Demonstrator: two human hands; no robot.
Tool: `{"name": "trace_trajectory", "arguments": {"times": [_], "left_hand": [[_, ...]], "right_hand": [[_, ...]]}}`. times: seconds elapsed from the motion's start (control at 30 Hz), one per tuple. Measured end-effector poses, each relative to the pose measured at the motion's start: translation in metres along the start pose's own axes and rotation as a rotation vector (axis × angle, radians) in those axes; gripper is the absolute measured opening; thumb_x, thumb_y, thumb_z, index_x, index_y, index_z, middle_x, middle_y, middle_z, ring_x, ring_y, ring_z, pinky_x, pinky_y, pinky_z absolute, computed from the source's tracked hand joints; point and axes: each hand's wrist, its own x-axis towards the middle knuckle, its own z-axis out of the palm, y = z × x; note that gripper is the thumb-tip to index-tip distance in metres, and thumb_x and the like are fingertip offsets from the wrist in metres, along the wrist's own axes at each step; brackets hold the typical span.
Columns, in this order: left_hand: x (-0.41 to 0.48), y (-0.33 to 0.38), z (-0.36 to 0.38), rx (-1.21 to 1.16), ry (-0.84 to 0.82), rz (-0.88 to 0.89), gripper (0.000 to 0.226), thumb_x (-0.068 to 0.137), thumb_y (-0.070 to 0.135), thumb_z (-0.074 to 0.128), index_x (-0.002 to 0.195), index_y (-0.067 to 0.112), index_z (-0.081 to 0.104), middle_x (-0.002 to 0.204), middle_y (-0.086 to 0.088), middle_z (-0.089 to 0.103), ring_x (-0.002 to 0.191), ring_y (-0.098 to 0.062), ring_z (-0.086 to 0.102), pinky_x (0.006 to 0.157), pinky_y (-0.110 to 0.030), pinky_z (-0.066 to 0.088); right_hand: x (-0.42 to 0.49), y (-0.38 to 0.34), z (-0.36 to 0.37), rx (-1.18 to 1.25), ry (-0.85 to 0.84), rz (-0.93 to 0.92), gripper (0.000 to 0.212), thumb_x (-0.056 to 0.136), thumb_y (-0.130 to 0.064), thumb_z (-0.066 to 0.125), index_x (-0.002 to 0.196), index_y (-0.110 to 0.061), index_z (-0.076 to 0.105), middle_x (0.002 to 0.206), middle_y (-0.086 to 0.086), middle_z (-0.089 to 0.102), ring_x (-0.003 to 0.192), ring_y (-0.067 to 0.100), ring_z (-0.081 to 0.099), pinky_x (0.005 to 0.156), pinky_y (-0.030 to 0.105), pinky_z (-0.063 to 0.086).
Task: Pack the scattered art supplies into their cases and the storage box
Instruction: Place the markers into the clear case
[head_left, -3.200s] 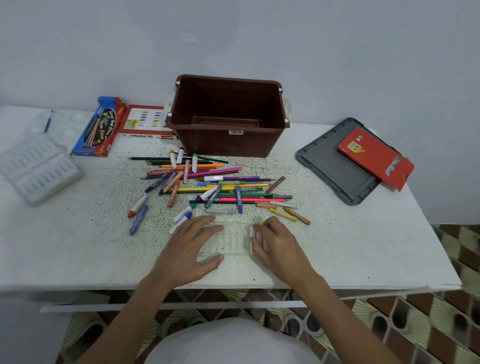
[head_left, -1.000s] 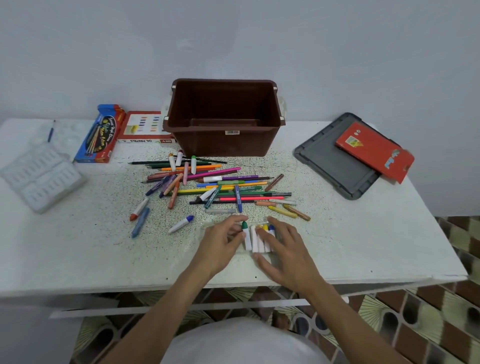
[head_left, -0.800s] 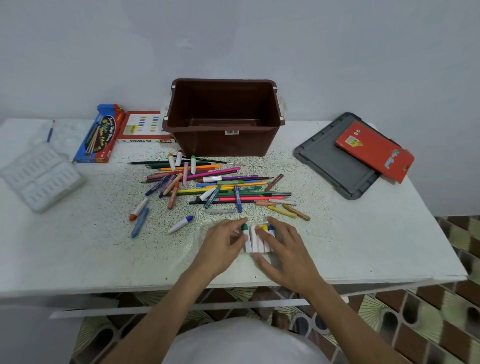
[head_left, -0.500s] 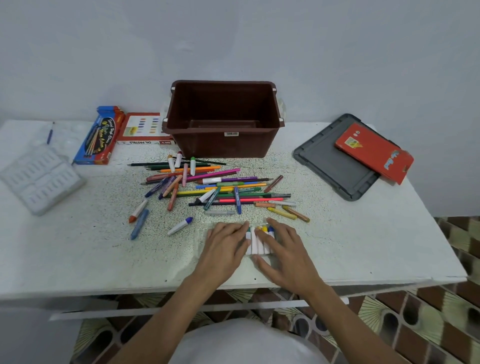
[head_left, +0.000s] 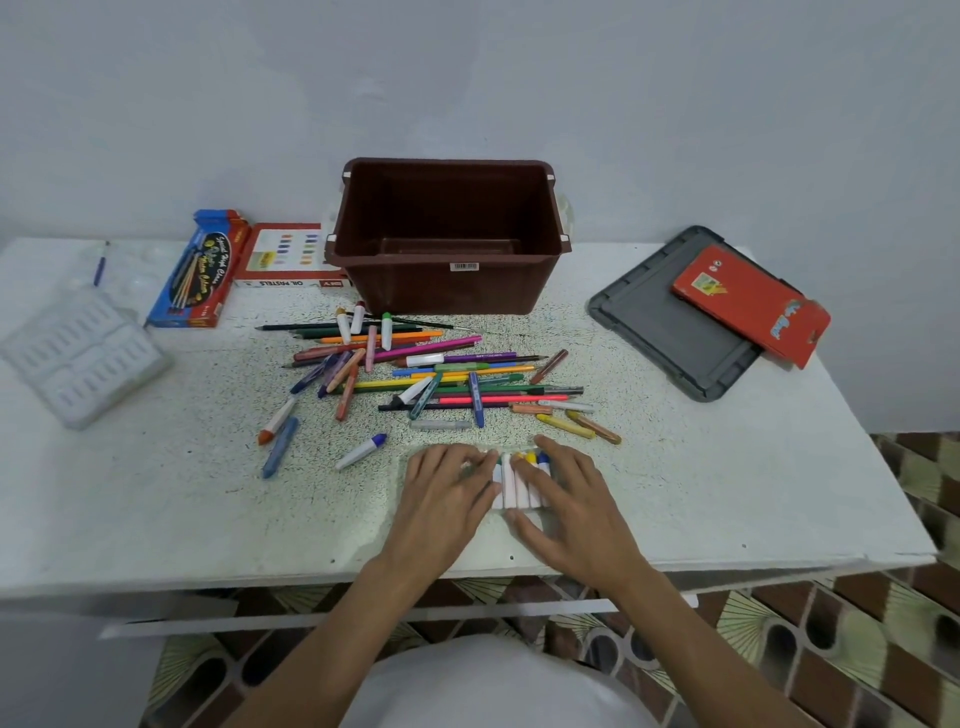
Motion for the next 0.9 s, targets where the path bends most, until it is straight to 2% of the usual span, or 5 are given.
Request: {"name": "trace_trajectory", "arguments": {"times": [0.17,0.33,0.5,0.73,0.9], "left_hand": [[-0.002,-0.005,-0.005,-0.049,-0.037,0.028,0.046,0.101,0.043,0.036,0.130,0.018,0.061,0.116,0.005,0.058,0.110,-0.015,0.051,0.094,-0.033,0.033],[-0.002,-0.035,-0.018,-0.179,0.112,-0.118,0.034,0.097,0.029,0.048,0.127,0.018,0.062,0.113,-0.001,0.059,0.105,-0.013,0.048,0.097,-0.031,0.035],[-0.002,-0.084,-0.039,-0.122,0.078,-0.265,0.041,0.092,0.011,0.062,0.132,0.015,0.057,0.115,-0.008,0.060,0.098,-0.024,0.057,0.086,-0.049,0.051],[-0.002,-0.106,-0.064,-0.091,-0.191,-0.251,0.036,0.092,0.016,0.061,0.128,0.021,0.062,0.118,-0.002,0.058,0.096,-0.019,0.057,0.075,-0.027,0.042],[0.005,-0.092,-0.064,-0.245,0.031,-0.280,0.032,0.097,0.017,0.057,0.128,0.020,0.060,0.112,-0.001,0.062,0.093,-0.016,0.062,0.073,-0.026,0.049]], "right_hand": [[0.000,0.001,0.001,-0.003,0.001,-0.018,0.051,0.095,-0.052,0.056,0.139,-0.027,0.055,0.146,0.011,0.045,0.126,0.026,0.044,0.104,0.035,0.036],[0.000,0.001,0.001,0.019,0.005,-0.027,0.049,0.094,-0.050,0.059,0.136,-0.025,0.058,0.146,0.012,0.045,0.124,0.028,0.046,0.101,0.038,0.040],[0.000,0.002,0.002,0.032,0.008,-0.032,0.048,0.094,-0.050,0.059,0.135,-0.025,0.059,0.146,0.012,0.045,0.124,0.029,0.046,0.100,0.040,0.042],[-0.001,0.002,0.002,0.023,0.011,-0.033,0.048,0.095,-0.051,0.057,0.136,-0.025,0.058,0.146,0.012,0.045,0.124,0.029,0.046,0.100,0.039,0.041],[0.000,0.002,0.002,0.016,0.005,-0.028,0.049,0.094,-0.051,0.058,0.137,-0.026,0.057,0.146,0.011,0.045,0.125,0.029,0.046,0.099,0.041,0.043]]}}
